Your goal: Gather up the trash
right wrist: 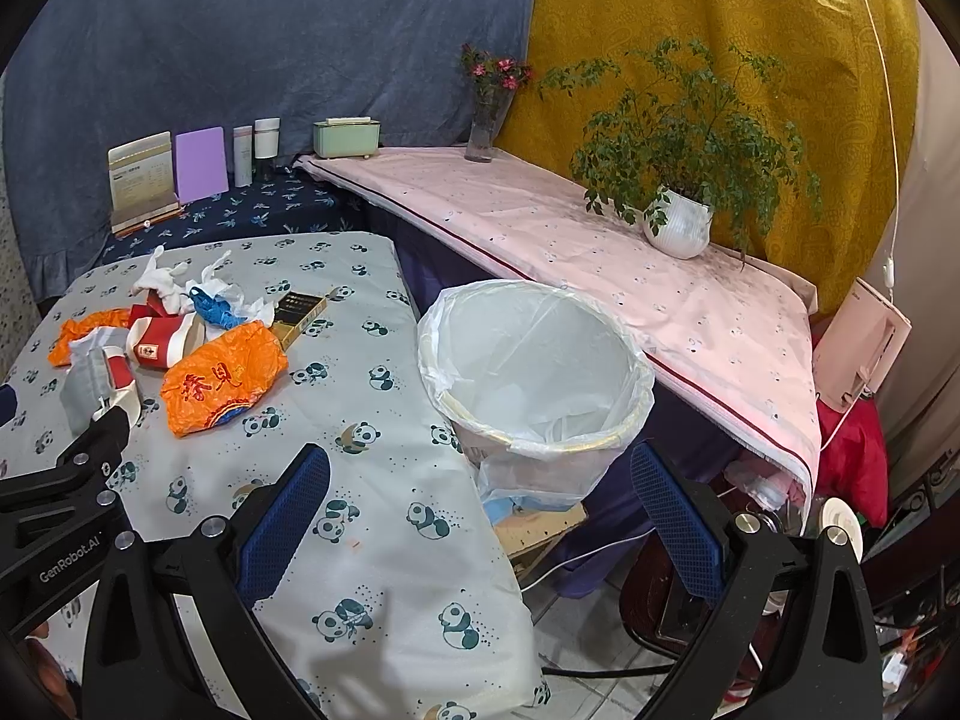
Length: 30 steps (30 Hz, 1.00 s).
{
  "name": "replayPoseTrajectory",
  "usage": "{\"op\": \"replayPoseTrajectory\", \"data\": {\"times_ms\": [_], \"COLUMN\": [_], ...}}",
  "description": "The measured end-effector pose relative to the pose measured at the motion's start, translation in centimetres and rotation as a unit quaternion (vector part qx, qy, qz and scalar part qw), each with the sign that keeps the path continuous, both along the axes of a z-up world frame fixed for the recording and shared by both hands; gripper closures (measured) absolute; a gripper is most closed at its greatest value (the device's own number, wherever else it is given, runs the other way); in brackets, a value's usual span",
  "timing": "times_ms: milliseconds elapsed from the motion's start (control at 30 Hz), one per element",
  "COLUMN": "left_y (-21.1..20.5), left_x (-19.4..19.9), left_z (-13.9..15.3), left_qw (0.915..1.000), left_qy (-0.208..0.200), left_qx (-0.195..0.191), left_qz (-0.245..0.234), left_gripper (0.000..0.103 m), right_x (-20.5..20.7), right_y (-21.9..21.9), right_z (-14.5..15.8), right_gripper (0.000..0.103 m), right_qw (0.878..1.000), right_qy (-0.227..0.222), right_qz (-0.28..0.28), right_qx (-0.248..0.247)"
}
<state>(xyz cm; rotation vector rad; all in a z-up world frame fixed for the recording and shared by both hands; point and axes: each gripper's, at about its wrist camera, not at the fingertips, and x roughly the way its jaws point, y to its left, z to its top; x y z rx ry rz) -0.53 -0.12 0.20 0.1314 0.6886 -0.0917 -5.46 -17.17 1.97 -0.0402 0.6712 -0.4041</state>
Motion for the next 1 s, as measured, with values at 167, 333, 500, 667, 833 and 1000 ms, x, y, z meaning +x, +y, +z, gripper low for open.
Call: {"op": "replayPoseTrajectory", "data": {"times_ms": [167,333,500,667,833,1000], "left_y": [0.05,0.05,-0.20,-0.27,-0.07,0.68], "left_x": [0.02,0.00,-0.21,-0.32,-0.14,0.33], "left_z": [-0.02,-0.02,-0.14,-0.08,0.06,-0.08], "left_qw": [1.0000,1.0000,1.0000,1.0000,0.9999,0.9998], "left_qy": [0.001,0.001,0.002,0.000,0.001,0.005], "left_qx": [0.000,-0.001,-0.001,-0.006,-0.013,-0.020], "left_qz": [0.000,-0.001,-0.003,-0.004,-0.002,-0.001], "left_gripper": [0.007,0.007,0.007,0.007,0.007,0.007], "right_x": [0.00,-0.02,-0.02,-0.08,-0.05,0.09], "right_y": [0.04,0.05,0.06,-0.11,-0.38,-0.07], "right_z": [-0.04,-0.06,-0.10,0.19,0.58,0.48], "right_gripper": [0.007,0.007,0.007,0.007,0.007,0.007], "right_qw": [1.000,1.000,1.000,1.000,1.000,1.000], "right_qy": [0.000,0.000,0.000,0.000,-0.004,-0.010], "right_qz": [0.000,0.000,0.000,-0.002,-0.005,-0.007], "right_qx": [0.000,0.000,0.000,0.000,-0.002,-0.002]}}
